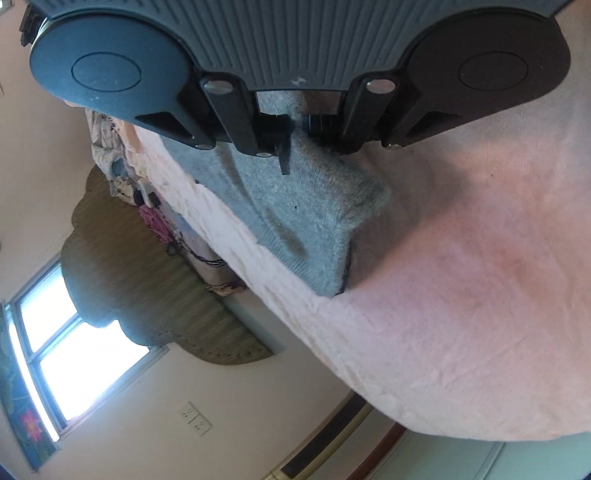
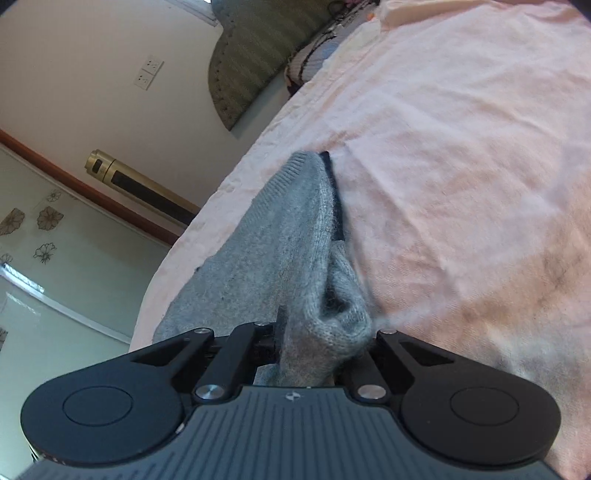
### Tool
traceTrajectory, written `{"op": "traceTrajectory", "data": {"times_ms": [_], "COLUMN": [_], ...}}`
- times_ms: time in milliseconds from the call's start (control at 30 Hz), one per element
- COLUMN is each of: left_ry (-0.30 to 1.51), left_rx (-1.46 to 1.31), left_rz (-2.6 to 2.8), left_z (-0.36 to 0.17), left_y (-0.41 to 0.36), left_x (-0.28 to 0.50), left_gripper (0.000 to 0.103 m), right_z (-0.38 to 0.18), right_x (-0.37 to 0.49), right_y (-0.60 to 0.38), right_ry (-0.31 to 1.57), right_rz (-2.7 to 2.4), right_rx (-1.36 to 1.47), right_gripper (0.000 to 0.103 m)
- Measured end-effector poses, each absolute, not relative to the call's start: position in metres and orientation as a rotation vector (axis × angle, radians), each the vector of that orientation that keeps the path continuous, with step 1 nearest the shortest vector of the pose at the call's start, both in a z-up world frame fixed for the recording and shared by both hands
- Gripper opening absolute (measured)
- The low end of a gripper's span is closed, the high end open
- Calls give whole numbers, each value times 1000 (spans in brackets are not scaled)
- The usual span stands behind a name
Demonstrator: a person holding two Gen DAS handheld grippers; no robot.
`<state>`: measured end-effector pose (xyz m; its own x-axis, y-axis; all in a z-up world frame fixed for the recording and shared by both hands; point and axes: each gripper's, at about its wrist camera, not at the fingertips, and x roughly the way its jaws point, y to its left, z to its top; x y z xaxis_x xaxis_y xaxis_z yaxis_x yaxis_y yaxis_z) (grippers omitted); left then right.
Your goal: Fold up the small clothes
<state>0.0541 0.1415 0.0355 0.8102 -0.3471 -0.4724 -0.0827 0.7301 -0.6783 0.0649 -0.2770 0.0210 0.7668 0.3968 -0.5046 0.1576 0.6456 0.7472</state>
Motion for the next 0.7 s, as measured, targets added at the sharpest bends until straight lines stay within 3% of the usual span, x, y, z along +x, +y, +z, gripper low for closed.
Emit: {"op": "traceTrajectory", "data": {"times_ms": [200, 333, 467, 500, 533, 567, 600, 700], "left_ry": [654, 789, 759, 721, 672, 613, 557, 505], "left_rx": [-702, -598, -518, -506, -482, -436, -374, -186], "left_rz": [-218, -196, -138, -131, -110, -88, -68, -95], "left_z": [51, 22, 34, 44, 54, 64, 74, 84], "left_y": [165, 177, 200, 206, 208, 207, 202, 172], "left_x": [-18, -57, -70, -67, -62, -55, -42, 20], "left_gripper": [4, 5, 13, 26, 51, 70, 95, 97], "right_z": [53, 30, 14, 22, 33, 46, 59, 81], "right_x": [21, -24, -48, -48, -46, -41, -28, 27], "right_y": [-283, -293, -305, -313, -321, -327, -332, -333], "right_ry": [722, 822, 871, 840, 790, 736, 701, 687], "right_rz": [273, 299, 250, 230, 203, 184, 188, 213], "right_rx": [801, 857, 853, 855, 833, 796, 754, 625], "right_gripper": [11, 12, 23, 38, 57, 63, 66, 66]}}
